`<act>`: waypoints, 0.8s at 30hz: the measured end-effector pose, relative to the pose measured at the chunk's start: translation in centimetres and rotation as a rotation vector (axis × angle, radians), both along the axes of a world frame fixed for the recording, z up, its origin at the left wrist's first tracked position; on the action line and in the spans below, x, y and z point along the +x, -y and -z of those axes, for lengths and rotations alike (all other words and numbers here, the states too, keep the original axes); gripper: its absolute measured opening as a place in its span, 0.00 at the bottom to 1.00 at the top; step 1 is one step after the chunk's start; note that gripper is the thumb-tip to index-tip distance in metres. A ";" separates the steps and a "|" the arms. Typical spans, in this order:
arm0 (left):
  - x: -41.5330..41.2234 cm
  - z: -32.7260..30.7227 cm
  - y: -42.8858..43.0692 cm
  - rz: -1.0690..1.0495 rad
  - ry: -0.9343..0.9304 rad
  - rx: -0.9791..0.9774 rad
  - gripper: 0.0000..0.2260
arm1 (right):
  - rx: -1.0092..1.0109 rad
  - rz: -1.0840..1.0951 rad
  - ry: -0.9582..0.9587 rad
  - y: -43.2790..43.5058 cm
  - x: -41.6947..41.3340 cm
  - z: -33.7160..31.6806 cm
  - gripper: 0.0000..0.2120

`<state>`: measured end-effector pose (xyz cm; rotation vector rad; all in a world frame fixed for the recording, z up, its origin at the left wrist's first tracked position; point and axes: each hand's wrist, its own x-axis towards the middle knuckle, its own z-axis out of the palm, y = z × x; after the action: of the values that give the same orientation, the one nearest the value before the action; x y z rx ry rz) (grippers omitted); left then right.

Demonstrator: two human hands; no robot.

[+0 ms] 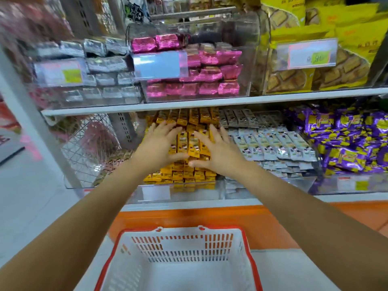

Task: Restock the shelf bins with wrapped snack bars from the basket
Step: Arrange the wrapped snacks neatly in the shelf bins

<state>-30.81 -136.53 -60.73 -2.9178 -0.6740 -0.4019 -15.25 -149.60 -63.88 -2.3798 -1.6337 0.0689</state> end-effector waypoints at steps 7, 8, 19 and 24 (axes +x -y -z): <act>-1.0 1.3 -3.6 -0.021 -0.122 0.044 0.43 | -0.021 -0.066 0.050 -2.2 -0.1 0.4 0.37; -1.1 1.5 -3.8 -0.017 -0.106 0.047 0.42 | -0.021 -0.080 0.066 -2.4 -0.1 0.4 0.37; -2.4 2.3 -5.2 0.008 0.049 -0.058 0.37 | -0.009 -0.102 0.213 -3.8 -1.0 0.8 0.37; -2.4 2.8 -4.8 0.015 0.127 -0.058 0.35 | 0.035 -0.109 0.103 -3.7 -0.9 0.8 0.34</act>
<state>-33.25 -131.74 -63.49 -2.9737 -0.6921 -0.5838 -16.17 -145.94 -64.64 -2.3021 -1.7956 -0.0632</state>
